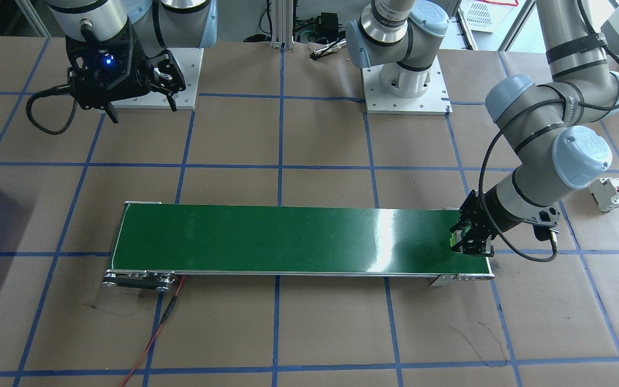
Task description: Move button from left to right
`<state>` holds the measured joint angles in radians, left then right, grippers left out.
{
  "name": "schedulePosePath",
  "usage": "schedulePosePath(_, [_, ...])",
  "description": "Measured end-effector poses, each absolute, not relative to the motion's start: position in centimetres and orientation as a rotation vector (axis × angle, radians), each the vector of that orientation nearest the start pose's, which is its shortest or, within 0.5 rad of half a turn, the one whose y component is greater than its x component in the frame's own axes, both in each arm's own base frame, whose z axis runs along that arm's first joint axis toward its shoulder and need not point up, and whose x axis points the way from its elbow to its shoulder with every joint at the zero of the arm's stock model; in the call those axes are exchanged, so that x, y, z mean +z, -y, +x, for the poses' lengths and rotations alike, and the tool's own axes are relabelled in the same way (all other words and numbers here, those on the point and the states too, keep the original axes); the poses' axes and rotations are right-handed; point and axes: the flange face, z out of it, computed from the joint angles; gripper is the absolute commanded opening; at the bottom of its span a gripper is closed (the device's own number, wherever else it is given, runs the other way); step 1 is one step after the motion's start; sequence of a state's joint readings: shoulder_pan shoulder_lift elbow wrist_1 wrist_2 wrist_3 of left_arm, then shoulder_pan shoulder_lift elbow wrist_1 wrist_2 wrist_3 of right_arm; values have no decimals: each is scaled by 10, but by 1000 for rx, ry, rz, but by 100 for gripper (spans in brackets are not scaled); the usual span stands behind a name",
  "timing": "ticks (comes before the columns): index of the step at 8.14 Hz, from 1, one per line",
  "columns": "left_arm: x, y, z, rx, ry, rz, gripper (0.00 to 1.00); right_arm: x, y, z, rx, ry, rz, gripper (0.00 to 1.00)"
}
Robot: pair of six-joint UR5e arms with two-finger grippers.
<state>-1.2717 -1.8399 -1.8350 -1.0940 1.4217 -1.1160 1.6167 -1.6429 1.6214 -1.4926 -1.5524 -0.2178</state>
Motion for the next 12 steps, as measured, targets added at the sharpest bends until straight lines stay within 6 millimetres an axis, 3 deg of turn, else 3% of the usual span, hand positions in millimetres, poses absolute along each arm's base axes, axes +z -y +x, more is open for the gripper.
schedulePosePath(1, [265, 560, 18, 193, -2462, -2115, 6, 490, 449, 156, 86, -3090, -409, 100])
schedulePosePath(2, [262, 557, 17, 202, -2455, -2112, 35, 490, 449, 156, 86, -3090, -409, 100])
schedulePosePath(3, [261, 555, 19, 192, -2441, -2100, 86, 490, 449, 156, 86, -3090, -409, 100])
schedulePosePath(4, [260, 554, 22, 163, -2418, -2074, 100, 490, 449, 156, 86, -3091, -409, 100])
schedulePosePath(7, [260, 554, 34, 56, -2354, -1993, 100, 490, 449, 156, 86, -3091, -409, 100])
schedulePosePath(12, [261, 556, 34, 31, -2361, -1976, 100, 490, 449, 156, 86, -3093, -410, 100])
